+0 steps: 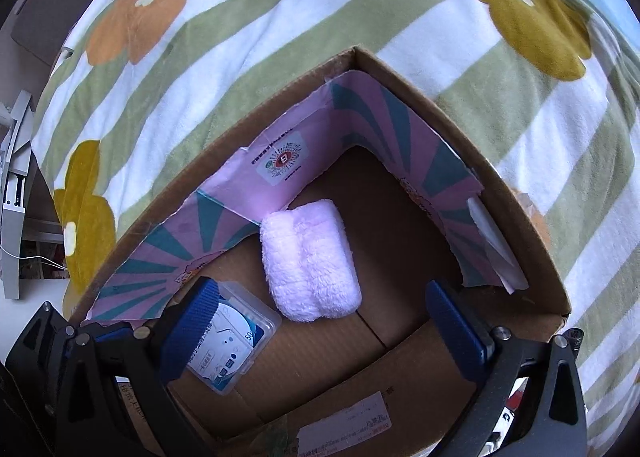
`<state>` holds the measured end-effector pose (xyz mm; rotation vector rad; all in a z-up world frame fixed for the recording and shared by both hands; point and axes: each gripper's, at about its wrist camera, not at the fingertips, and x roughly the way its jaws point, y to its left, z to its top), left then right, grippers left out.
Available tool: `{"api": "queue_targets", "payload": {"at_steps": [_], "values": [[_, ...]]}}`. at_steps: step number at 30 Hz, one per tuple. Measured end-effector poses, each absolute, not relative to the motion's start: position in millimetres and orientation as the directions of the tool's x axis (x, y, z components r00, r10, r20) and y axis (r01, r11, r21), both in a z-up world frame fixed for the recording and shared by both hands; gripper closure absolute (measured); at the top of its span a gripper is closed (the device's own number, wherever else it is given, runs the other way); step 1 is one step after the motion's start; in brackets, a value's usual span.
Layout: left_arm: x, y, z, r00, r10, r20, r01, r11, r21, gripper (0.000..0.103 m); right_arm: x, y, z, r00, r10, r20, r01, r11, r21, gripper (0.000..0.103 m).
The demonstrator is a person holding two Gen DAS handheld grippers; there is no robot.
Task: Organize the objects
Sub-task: 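Lower both items into the cardboard box and open both tools, then move both tools back over the remaining items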
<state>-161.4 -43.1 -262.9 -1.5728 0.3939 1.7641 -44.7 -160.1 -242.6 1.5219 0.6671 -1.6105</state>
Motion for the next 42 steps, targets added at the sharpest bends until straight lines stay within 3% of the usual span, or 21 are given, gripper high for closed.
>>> {"api": "queue_targets", "payload": {"at_steps": [12, 22, 31, 42], "values": [[-153.1, -55.0, -236.2, -0.032, 0.347, -0.937, -0.707, -0.670, -0.224, 0.000, -30.7, -150.7, -193.8, -0.024, -0.218, -0.976, 0.834, -0.543, 0.101, 0.000], [-132.3, -85.2, -152.7, -0.111, 0.386, -0.916, -0.724, -0.662, -0.192, 0.000, -2.3, -118.5, -122.9, -0.112, -0.251, -0.961, 0.798, -0.599, 0.063, 0.000], [-111.9, -94.6, -98.2, -0.163, 0.423, -0.891, -0.754, -0.636, -0.164, 0.000, 23.9, -55.1, -57.2, -0.193, -0.292, -0.937, 0.716, -0.695, 0.069, 0.000], [-89.6, -79.8, -40.0, -0.222, 0.509, -0.831, -0.812, -0.569, -0.132, 0.000, 51.0, 60.4, 7.0, -0.371, -0.256, -0.893, 0.487, -0.872, 0.047, 0.000]]}}
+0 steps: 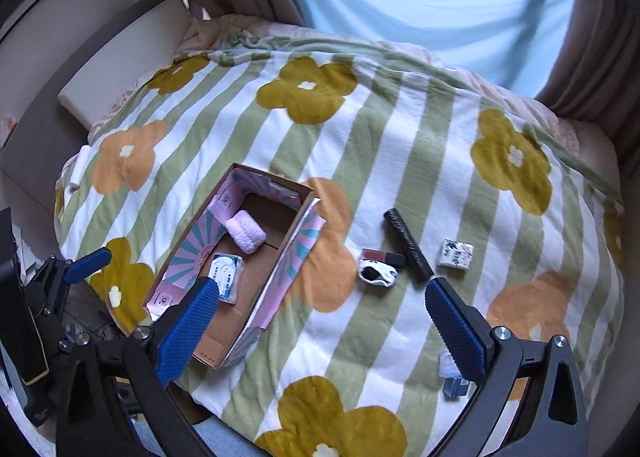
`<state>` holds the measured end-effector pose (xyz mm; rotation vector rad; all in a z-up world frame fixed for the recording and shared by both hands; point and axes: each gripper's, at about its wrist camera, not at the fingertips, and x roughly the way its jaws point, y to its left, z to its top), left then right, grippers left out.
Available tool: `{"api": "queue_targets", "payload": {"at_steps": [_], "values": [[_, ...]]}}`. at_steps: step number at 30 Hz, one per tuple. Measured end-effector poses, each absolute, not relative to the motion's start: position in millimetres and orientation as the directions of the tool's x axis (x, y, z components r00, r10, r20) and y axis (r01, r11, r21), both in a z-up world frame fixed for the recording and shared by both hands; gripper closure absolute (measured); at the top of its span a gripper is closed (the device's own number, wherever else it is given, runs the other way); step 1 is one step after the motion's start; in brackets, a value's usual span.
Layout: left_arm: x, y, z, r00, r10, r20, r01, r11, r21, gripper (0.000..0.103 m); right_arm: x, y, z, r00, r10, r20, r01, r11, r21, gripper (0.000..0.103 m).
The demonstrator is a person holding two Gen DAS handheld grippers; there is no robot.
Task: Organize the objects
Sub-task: 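Move both tools back over the remaining items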
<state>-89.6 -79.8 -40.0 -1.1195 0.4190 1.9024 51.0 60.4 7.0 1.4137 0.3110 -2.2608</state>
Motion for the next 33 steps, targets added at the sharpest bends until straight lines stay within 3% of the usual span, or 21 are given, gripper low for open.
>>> {"api": "queue_targets", "payload": {"at_steps": [18, 33], "values": [[-32.5, -35.1, -23.2, -0.089, 0.584, -0.807, -0.881, -0.424, -0.210, 0.000, 117.1, 205.5, 29.4, -0.560, -0.100, -0.822, 0.131, -0.991, 0.031, 0.000], [4.3, 17.1, -45.6, -0.026, 0.551, -0.834, -0.904, -0.369, -0.215, 0.000, 130.3, 263.6, -4.1, -0.551, -0.076, -0.831, 0.087, -0.996, 0.033, 0.000]]}}
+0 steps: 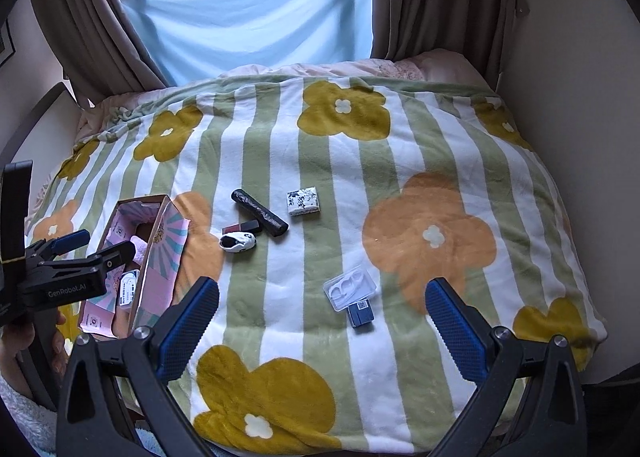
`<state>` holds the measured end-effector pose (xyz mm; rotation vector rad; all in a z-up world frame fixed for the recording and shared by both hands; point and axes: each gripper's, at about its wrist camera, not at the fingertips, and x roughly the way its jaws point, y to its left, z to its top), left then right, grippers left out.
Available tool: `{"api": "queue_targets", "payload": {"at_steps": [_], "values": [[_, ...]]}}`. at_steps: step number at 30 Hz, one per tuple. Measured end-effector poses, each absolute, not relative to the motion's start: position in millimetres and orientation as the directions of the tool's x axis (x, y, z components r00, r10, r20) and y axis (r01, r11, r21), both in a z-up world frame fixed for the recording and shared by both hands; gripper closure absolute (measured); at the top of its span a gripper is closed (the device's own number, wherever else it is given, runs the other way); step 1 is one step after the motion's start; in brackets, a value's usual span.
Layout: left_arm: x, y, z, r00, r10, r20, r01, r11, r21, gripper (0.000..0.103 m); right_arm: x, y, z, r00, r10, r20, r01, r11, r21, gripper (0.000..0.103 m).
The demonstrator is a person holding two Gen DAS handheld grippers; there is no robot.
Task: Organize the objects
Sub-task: 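Move both tools back over the remaining items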
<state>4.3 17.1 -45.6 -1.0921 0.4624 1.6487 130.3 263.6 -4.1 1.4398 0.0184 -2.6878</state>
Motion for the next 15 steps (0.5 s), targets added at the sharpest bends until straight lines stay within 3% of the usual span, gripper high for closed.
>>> {"api": "queue_targets", "payload": {"at_steps": [15], "values": [[26.8, 101.9, -178.6, -0.052, 0.483, -0.874, -0.891, -0.418, -0.178, 0.000, 97.4, 300.7, -151.3, -0.465, -0.101, -0.879, 0.190, -0.982, 0.012, 0.000]]}}
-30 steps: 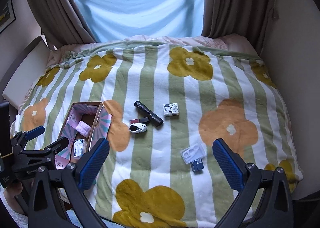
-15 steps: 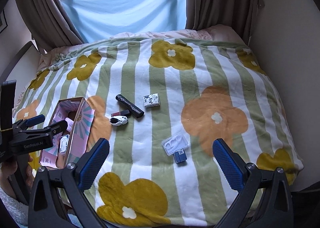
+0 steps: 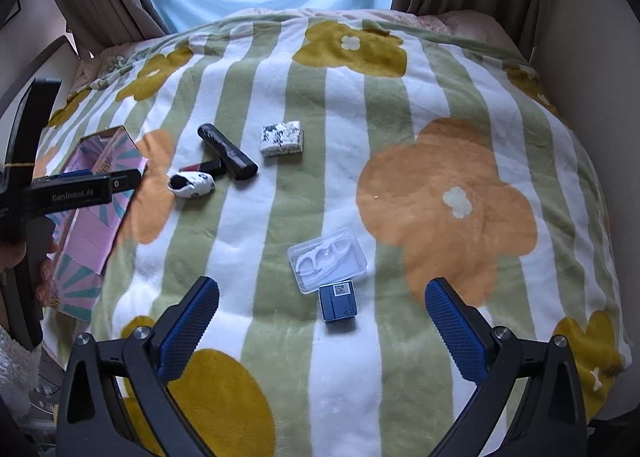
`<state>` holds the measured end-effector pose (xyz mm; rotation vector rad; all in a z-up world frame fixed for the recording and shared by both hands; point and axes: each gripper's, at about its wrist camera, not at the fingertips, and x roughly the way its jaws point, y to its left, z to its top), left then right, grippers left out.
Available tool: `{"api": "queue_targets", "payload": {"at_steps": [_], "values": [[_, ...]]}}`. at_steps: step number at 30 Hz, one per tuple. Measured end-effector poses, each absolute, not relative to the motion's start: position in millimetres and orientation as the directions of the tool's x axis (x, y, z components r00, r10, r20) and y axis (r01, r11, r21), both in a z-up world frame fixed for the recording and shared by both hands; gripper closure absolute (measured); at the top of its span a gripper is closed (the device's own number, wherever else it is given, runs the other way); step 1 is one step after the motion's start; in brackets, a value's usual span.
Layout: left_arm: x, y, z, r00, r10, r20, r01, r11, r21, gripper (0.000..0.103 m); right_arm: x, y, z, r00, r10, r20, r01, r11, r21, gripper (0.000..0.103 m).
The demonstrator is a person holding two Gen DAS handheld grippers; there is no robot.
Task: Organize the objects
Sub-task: 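Move both tools back over the remaining items, then grasp the white sock with the left tool while the right tool grasps the blue cube box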
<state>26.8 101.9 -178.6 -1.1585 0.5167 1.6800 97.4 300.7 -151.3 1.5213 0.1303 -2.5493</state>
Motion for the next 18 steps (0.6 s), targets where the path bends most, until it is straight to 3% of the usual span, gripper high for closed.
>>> {"api": "queue_targets", "payload": {"at_steps": [4, 14, 18], "values": [[28.6, 124.8, -220.2, -0.061, 0.478, -0.876, -0.875, -0.447, -0.183, 0.000, 88.7, 306.9, -192.8, -0.442, -0.100, -0.892, 0.208, -0.978, 0.006, 0.001], [18.8, 166.0, -282.5, -0.067, 0.479, -0.875, -0.848, -0.490, -0.203, 0.000, 76.5, 315.1, -254.7, -0.367, -0.124, -0.922, 0.262, -0.965, 0.025, 0.025], [19.3, 172.1, -291.2, -0.059, 0.484, -0.873, -0.840, -0.497, -0.218, 0.000, 75.8, 314.3, -268.4, -0.345, -0.131, -0.929, 0.282, -0.959, 0.030, 0.030]]}}
